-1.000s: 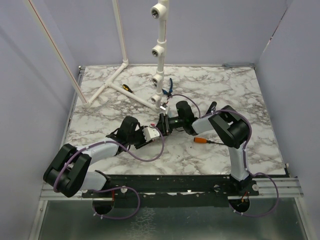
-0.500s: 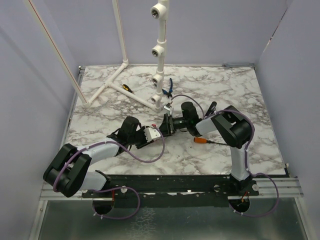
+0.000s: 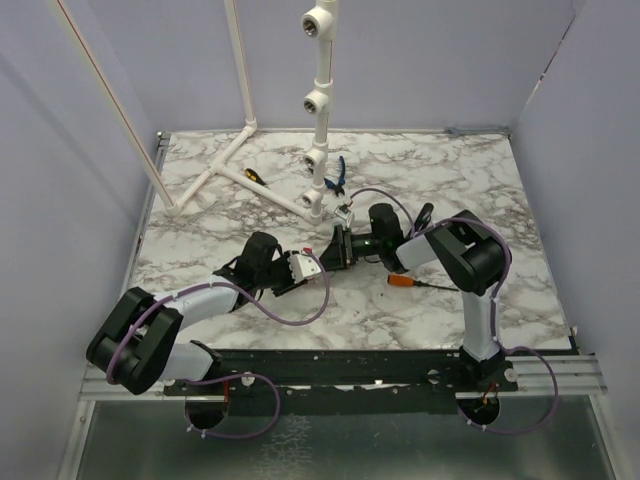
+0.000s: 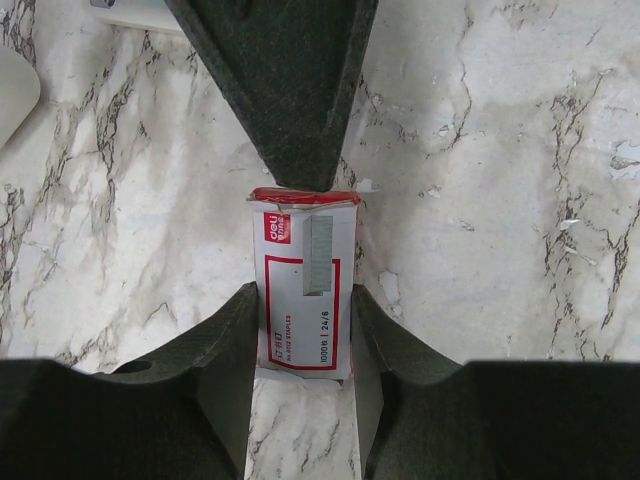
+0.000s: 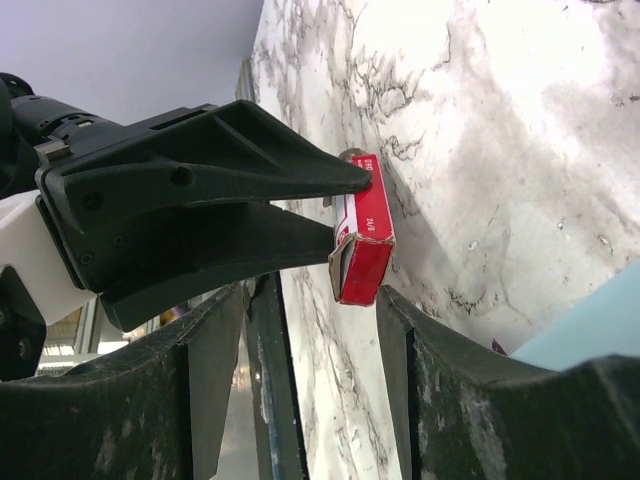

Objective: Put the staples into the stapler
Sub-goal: Open the staple box at the center of the board.

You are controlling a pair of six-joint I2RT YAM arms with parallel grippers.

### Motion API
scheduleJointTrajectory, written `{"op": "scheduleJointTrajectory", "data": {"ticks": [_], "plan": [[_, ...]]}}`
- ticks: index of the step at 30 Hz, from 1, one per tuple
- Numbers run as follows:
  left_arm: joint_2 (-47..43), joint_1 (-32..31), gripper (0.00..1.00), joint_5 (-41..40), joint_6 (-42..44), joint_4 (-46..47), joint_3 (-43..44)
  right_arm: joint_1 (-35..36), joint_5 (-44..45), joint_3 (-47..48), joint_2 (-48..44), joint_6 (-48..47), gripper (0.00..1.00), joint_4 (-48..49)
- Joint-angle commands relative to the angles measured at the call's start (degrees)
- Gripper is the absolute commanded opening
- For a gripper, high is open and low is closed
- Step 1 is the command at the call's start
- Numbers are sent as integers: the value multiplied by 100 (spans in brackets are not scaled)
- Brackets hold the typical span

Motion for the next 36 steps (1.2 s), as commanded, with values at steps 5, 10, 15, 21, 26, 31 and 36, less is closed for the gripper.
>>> {"op": "scheduleJointTrajectory", "data": {"ticks": [5,10,15,21,26,31,36], "plan": [[78,-28,24,235,76,155,115,130,245,110,402,222,61,-318],[59,-29,24,226,78,150,106,203,283,187,451,159,60,-478],[32,-37,24,215,76,158,107,270,309,213,455,110,59,-618],[32,-38,24,204,61,173,116,350,307,255,494,129,59,-650],[24,-38,24,178,50,177,116,396,315,260,542,157,59,-633],[-1,-38,24,165,54,199,95,407,389,240,494,57,58,-792],[-24,-38,24,157,51,210,71,407,502,202,400,-52,58,-949]]}}
